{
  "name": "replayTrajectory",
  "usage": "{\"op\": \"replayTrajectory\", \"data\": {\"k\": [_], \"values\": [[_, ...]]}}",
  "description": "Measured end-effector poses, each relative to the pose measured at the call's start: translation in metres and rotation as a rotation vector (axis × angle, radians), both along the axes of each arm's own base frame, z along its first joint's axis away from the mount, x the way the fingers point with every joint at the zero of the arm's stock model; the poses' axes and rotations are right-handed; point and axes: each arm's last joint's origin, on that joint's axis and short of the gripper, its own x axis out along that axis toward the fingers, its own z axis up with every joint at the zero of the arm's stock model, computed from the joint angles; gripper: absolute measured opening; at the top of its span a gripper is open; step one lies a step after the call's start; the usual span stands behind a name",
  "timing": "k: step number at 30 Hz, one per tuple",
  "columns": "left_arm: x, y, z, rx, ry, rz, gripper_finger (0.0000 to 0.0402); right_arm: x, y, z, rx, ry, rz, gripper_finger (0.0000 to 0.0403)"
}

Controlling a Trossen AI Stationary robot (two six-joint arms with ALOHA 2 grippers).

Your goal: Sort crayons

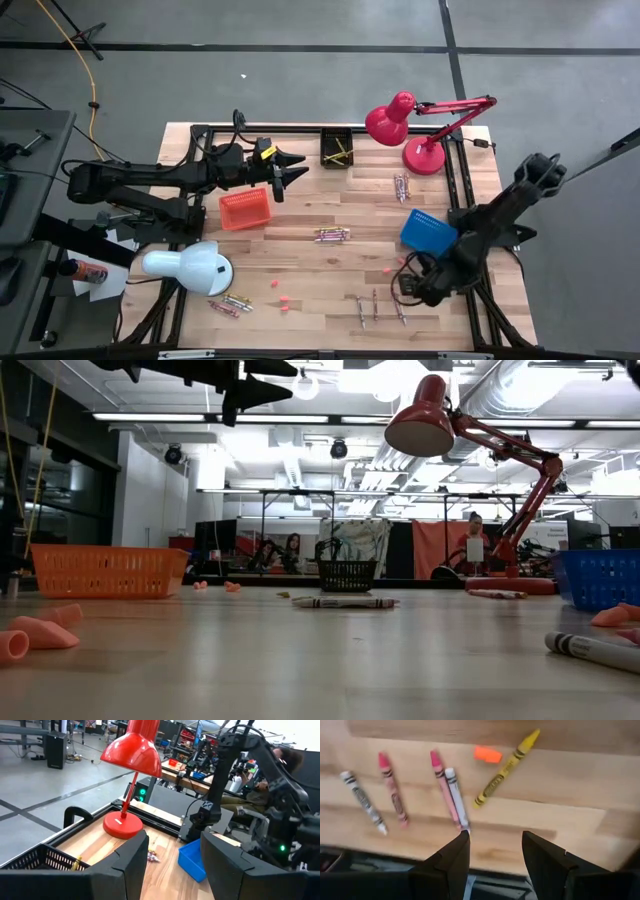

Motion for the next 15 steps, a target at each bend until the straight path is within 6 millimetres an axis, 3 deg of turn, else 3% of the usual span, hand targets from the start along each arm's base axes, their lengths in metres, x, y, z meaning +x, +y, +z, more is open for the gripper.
{"op": "replayTrajectory", "data": {"k": [6, 15], "values": [[0.000, 0.000, 0.000, -0.002, 0.000, 0.001, 0.0166, 0.014, -0.001, -0.024, -0.070, 0.074, -0.042, 0.0174], [0.000, 0.000, 0.000, -0.015, -0.004, 0.002, 0.0166, 0.020, -0.002, -0.040, -0.094, 0.138, -0.046, 0.0174]]}}
